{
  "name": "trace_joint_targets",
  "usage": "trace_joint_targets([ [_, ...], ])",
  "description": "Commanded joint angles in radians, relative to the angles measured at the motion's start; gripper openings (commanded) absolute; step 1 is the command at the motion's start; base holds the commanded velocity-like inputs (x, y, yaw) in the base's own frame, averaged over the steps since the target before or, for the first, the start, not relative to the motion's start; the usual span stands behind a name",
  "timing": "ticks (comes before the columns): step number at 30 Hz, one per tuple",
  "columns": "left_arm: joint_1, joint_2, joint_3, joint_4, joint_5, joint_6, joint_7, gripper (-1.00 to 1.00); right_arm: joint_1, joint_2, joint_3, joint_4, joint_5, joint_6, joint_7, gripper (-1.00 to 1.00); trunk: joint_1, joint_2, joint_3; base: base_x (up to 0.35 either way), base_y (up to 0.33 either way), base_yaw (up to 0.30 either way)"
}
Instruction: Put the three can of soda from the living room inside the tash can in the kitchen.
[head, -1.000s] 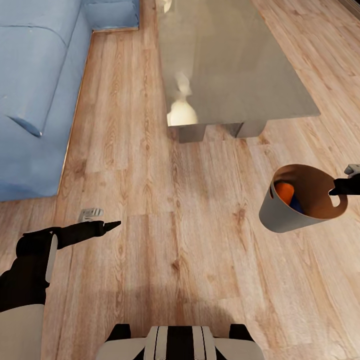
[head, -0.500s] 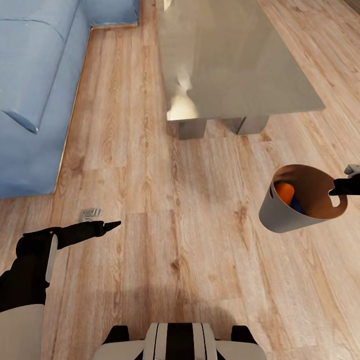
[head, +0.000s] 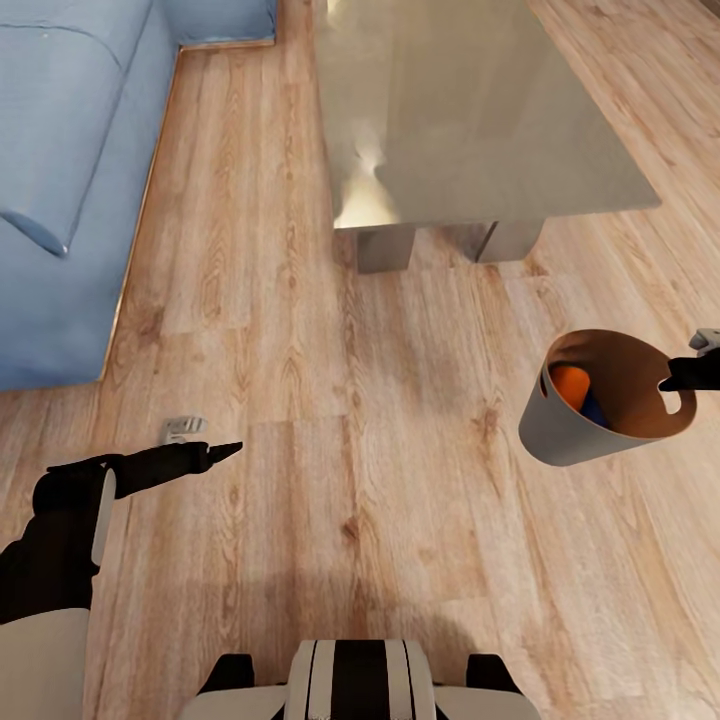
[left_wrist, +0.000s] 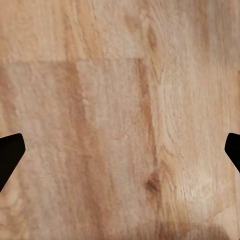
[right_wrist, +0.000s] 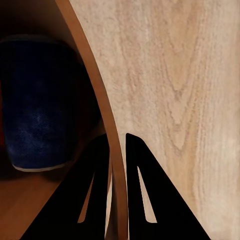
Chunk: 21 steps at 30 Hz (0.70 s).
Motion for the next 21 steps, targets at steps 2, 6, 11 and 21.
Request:
trace_joint_targets([
  [2,0.0,-0.002,0.0,0.0,0.0,0.0,0.0,1.0,0.0,0.0,0.0,0.0,-0.008,0.009,0.004,-1.0,0.008,-0.014,-0.006,0.0,0.0,0.0],
  [6,0.0,-0.009,0.0,-0.001,0.0,0.0,0.0,1.0,0.0,0.001,-0.001,0.0,-0.008,0.008,0.004,-1.0,0.023,-0.042,-0.019,0.0,0.0,0.0],
  [11,0.0,-0.014,0.0,-0.002,0.0,0.0,0.0,1.0,0.0,0.0,-0.001,0.0,-0.008,0.008,0.004,-1.0,0.042,-0.077,-0.034,0.0,0.0,0.0],
  [21,0.0,-0.018,0.0,-0.002,0.001,0.0,0.0,1.0,0.0,0.001,-0.001,0.0,-0.008,0.008,0.004,-1.0,0.042,-0.077,-0.034,0.0,0.0,0.0],
])
